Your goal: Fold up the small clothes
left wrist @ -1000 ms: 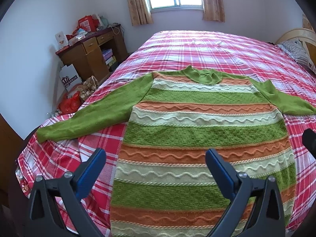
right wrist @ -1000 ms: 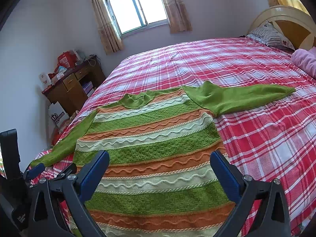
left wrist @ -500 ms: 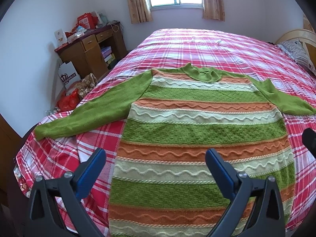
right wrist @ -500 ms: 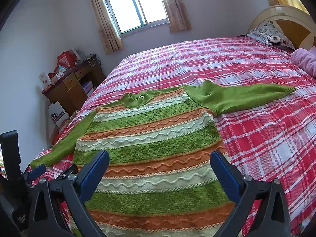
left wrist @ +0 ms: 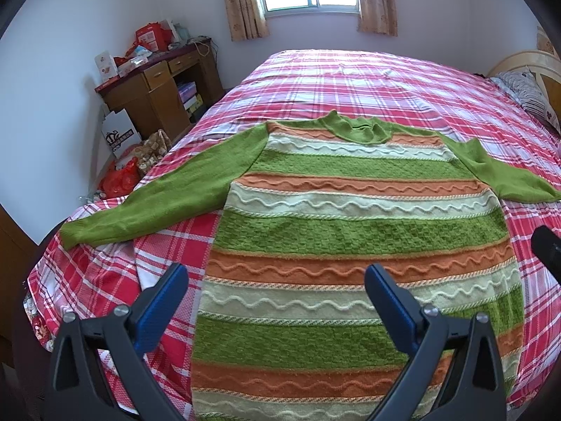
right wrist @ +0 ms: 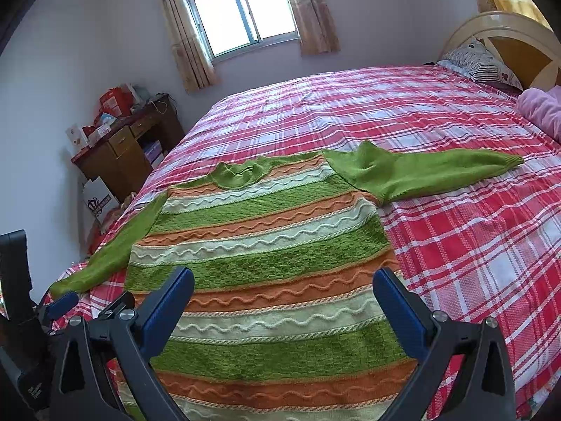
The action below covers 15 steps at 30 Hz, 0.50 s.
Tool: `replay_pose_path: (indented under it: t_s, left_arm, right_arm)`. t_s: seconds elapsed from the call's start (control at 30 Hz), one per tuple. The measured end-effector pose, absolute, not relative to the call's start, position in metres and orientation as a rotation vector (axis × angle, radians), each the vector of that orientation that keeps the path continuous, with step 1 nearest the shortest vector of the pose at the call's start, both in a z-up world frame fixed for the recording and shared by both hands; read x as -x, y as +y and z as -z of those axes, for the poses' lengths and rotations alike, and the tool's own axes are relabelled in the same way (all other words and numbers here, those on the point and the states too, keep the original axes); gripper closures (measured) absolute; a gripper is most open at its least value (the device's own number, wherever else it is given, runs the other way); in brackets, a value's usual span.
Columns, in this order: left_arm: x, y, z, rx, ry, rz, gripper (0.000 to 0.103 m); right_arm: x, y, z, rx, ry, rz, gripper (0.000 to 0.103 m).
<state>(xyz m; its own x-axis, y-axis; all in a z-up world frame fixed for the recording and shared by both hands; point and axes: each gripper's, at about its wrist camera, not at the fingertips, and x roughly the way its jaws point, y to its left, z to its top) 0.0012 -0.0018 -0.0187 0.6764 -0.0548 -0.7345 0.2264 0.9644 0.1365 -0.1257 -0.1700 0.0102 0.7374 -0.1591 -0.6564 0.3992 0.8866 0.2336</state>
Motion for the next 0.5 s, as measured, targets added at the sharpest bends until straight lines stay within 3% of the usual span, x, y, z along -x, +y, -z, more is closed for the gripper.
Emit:
replay_pose_path:
  t_s: [0.5]
  left_arm:
    - [0.001,-0.006,0.023,-0.227,0.819,0.185,0.000]
  right_arm:
    - [0.114,-0.169,-0.009,-0.318,0.686,0.338,0.001]
